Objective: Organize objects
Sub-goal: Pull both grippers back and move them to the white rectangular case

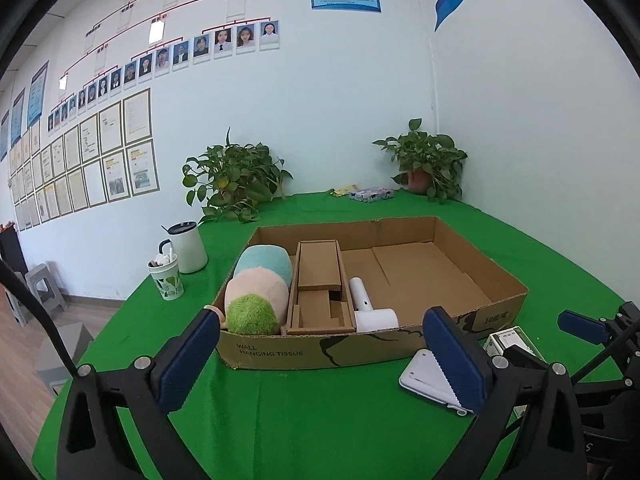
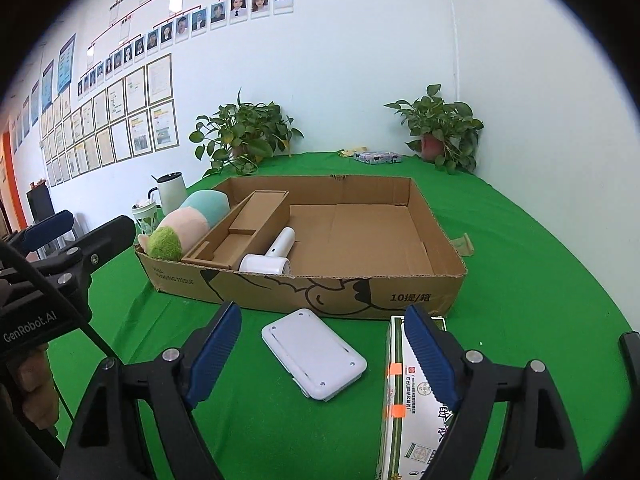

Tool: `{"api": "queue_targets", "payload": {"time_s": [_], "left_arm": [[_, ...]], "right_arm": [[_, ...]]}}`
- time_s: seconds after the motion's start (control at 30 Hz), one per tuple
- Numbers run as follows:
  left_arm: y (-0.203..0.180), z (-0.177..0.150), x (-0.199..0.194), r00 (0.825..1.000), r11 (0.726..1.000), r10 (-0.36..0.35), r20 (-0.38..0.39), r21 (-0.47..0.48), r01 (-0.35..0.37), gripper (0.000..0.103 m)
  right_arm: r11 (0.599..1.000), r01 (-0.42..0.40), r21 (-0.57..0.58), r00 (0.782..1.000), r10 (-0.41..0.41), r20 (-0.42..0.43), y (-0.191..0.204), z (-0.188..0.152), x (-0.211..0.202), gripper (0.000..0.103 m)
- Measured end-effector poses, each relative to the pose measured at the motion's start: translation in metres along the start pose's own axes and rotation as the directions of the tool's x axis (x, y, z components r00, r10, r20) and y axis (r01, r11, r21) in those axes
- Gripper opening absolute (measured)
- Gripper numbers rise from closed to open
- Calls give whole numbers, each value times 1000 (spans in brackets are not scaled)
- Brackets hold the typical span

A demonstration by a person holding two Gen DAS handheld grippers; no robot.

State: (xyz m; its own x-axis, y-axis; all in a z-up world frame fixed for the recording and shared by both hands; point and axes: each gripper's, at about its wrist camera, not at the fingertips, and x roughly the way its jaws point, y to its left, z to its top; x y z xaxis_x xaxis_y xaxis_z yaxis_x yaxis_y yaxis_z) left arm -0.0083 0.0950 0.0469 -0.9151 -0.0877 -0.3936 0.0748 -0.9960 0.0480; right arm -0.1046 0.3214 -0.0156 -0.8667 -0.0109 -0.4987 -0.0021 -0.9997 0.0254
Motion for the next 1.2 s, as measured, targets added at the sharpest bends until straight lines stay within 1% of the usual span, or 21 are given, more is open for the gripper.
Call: {"api": "queue_targets", "payload": {"time_s": [0.1,0.2,0.3,0.47,0.6,0.67,0.7,0.73,0.77,0.8,0.9,1.03,1.1,1.2], "left_arm": [[3,-2,4,1000,1000,-17,-13,-17,17,102],[3,-5,9,999,1000,-20,-26,-10,20,102],[5,-6,15,999,1000,-27,-39,-13,26,102],[15,-11,23,996,997,-55,-69,-56,51,101],[20,-17,30,992,995,-83,-96,-69,77,101],[21,-20,33,991,995,-80,-103,-70,73,99],[22,-21,34,991,995,-78,-105,-74,70,99],[23,-23,35,991,994,-81,-109,-82,72,99],[24,-23,36,990,993,-86,-114,-90,76,99],[27,-25,38,988,992,-91,-121,-100,79,99],[34,-28,40,985,989,-96,-140,-123,79,99],[44,-33,41,983,985,-100,-156,-152,76,99],[47,-36,41,981,982,-107,-162,-172,78,99],[49,-39,43,980,983,-100,-171,-171,70,99]], "right_arm": [[1000,-3,-8,1000,3,-4,0,-2,1,84],[1000,-16,-10,1000,16,-24,1,-4,6,84],[1000,-11,-18,1000,10,-29,3,-5,8,84],[1000,-14,-23,999,13,-38,3,-7,12,84],[999,-35,-14,998,34,-54,1,-9,15,84],[998,-61,-31,996,59,-74,3,-12,19,84],[994,-100,-41,990,95,-104,5,-14,23,84],[987,-150,-48,977,141,-158,8,-17,31,84],[982,-183,-52,965,170,-199,12,-20,38,84],[979,-198,-58,958,180,-224,16,-24,43,84],[975,-215,-47,946,197,-257,21,-28,55,84],[981,-176,-81,946,146,-290,24,-21,76,84],[981,-162,-106,941,122,-314,24,-19,91,84],[982,-135,-130,936,84,-342,21,-20,109,84]]}}
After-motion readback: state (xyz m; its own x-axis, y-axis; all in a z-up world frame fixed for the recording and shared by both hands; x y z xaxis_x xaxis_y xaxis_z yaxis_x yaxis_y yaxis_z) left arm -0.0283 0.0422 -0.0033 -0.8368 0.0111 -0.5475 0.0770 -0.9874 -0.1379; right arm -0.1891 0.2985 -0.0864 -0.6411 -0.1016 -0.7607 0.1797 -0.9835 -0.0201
